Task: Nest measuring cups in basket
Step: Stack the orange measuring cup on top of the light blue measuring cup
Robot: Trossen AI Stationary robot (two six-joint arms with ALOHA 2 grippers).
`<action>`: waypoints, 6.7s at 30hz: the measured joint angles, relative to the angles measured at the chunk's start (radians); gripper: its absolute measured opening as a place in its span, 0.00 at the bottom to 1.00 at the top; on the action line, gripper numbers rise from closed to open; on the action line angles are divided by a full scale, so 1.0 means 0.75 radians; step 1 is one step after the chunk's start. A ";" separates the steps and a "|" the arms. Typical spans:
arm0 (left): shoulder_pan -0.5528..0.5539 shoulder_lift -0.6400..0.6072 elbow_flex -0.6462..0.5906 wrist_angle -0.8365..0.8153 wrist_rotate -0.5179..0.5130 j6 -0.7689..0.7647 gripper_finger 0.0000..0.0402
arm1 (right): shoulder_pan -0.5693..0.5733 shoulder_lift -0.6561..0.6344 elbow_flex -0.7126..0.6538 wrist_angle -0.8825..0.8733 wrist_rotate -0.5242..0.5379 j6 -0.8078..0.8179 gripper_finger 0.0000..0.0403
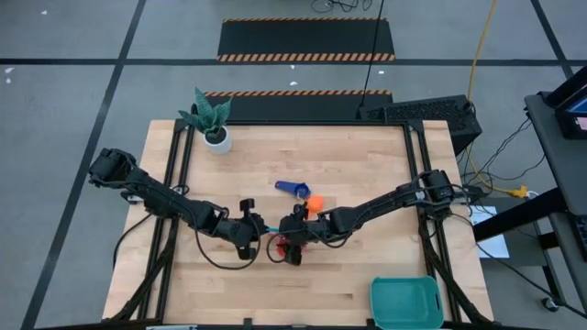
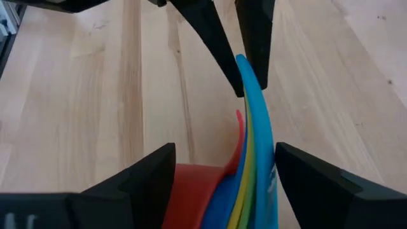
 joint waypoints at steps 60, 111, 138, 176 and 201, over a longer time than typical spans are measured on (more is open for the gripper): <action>-0.229 0.479 0.001 0.641 -0.424 0.035 0.77 | -0.013 0.005 -0.005 -0.011 -0.040 0.009 0.34; -0.167 0.454 0.129 0.653 -0.970 0.962 0.13 | 0.414 -0.560 -0.332 -0.298 0.979 -0.085 0.34; -0.186 0.625 0.131 0.658 -0.948 1.067 0.27 | 0.413 -0.640 -0.429 -0.265 0.978 -0.071 0.34; -0.043 0.480 0.129 0.310 -0.689 0.337 0.59 | 0.252 -0.639 -0.643 0.312 0.699 -0.483 0.34; 0.200 0.352 0.130 0.519 -0.423 0.717 0.59 | -0.176 -0.640 -0.652 0.160 0.105 -0.383 0.34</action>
